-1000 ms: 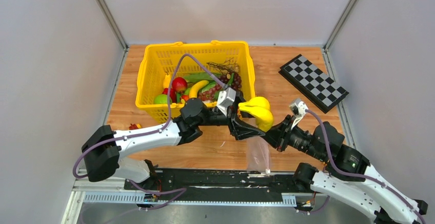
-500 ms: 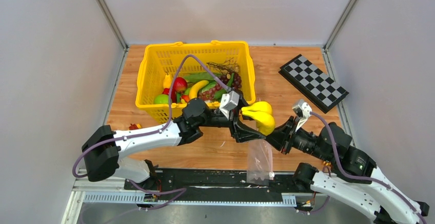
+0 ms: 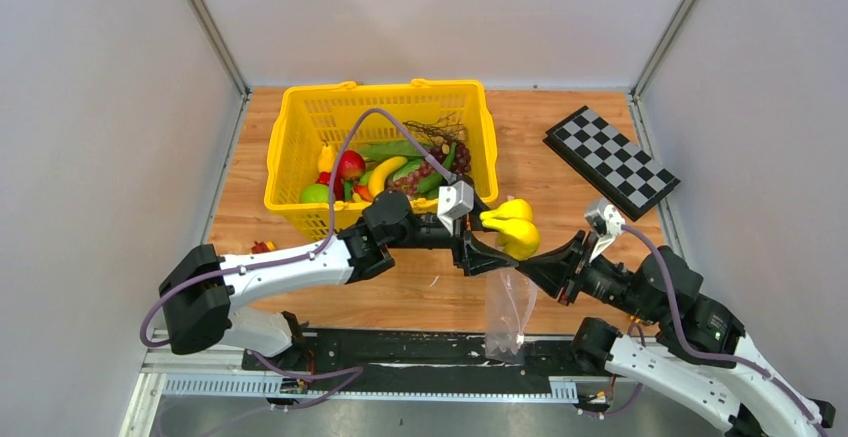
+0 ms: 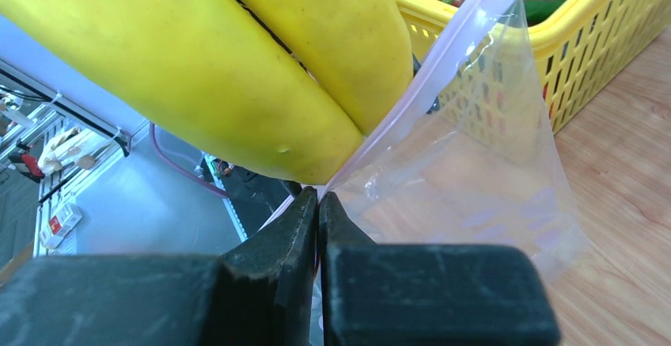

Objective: Place the food in the zip-top bag and seal the zipper
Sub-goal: Place the fake fruit in the zipper food storage bag.

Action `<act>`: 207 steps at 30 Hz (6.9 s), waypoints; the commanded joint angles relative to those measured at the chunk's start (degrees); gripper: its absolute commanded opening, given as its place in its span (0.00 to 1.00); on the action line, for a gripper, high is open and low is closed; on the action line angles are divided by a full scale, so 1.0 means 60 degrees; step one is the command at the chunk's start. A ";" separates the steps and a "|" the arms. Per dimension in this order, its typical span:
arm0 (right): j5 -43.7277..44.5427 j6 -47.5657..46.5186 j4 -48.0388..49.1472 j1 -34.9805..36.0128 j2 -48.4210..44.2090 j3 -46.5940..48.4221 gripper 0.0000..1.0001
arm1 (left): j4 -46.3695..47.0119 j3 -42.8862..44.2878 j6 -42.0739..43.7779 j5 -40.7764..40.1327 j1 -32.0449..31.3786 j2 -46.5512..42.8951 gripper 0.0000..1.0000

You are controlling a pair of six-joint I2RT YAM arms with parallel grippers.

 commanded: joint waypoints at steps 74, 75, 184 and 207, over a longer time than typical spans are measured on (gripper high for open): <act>0.2294 0.0656 0.1622 0.0040 0.1146 -0.0693 0.04 | -0.6842 0.0295 0.0852 -0.5043 -0.0610 -0.2486 0.14; 0.2321 0.0672 0.1594 0.0040 0.1133 -0.0723 0.04 | -0.6628 0.0292 0.0835 -0.5041 -0.0613 -0.2705 0.14; 0.1231 0.0081 0.2662 0.0041 -0.1076 -0.1021 0.03 | -0.4898 0.0762 0.4047 -0.3266 -0.0742 -0.0401 0.28; 0.0929 -0.0817 0.4009 0.0038 -0.1196 -0.2771 0.03 | -0.8734 0.0104 0.2707 -0.8125 -0.0815 -0.1799 0.24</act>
